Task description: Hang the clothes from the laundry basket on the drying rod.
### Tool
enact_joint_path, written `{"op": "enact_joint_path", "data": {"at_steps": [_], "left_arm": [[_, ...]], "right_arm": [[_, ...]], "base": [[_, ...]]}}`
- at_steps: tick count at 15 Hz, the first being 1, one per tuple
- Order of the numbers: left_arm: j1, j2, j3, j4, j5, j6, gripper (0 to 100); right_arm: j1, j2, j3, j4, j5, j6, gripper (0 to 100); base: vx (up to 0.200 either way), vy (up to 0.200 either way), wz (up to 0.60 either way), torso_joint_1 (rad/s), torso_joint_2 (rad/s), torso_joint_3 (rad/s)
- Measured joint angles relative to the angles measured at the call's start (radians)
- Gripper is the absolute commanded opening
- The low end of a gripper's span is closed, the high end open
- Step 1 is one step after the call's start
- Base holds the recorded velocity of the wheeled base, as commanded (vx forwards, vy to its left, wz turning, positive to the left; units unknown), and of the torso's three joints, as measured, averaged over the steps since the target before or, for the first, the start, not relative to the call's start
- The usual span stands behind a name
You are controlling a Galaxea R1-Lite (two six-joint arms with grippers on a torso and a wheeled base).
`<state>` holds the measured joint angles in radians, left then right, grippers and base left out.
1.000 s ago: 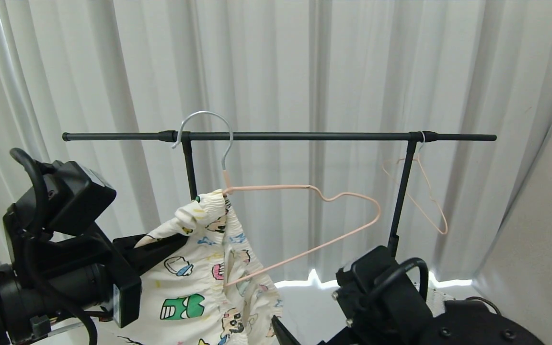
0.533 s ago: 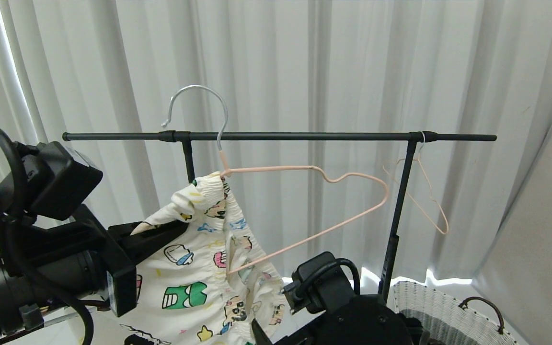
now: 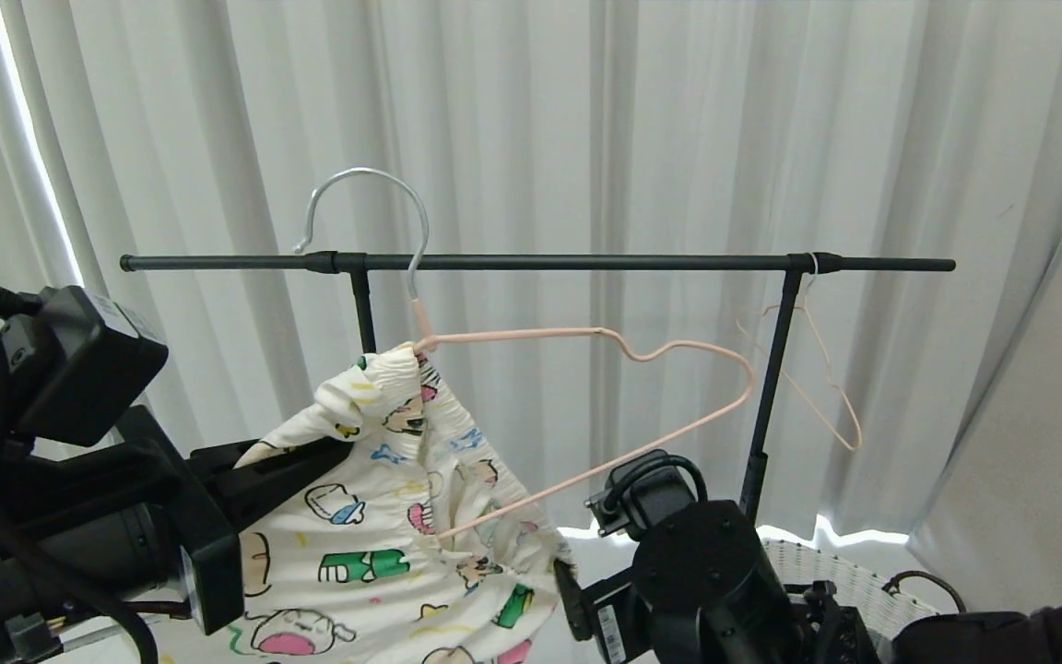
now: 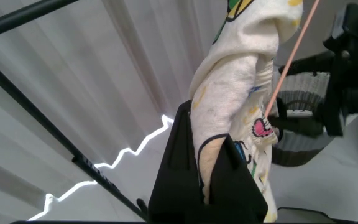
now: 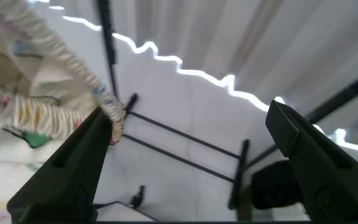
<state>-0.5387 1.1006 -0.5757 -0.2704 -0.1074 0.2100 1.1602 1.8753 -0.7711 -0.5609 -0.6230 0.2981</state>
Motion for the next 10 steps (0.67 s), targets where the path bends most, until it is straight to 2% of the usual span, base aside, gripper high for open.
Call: {"op": "enact_joint_path", "data": {"at_steps": [4,7,10], "left_arm": [[0.006,-0.001,0.027,-0.013,0.000,0.003,0],[0.022,0.005,0.102,-0.089,0.001,0.011,0],[0.030,0.004,0.163,-0.111,0.002,0.034,0]], "right_arm": [[-0.090,-0.036,0.061,-0.007,-0.020,-0.067,100],[-0.155,-0.091,0.129,-0.015,-0.022,-0.092,100],[-0.222,-0.143,0.172,-0.035,-0.023,-0.115,100]], "base": [[0.000,0.000,0.00,0.000,0.00,0.000],[0.000,0.000,0.00,0.000,0.00,0.000],[0.000,0.000,0.00,0.000,0.00,0.000]]}}
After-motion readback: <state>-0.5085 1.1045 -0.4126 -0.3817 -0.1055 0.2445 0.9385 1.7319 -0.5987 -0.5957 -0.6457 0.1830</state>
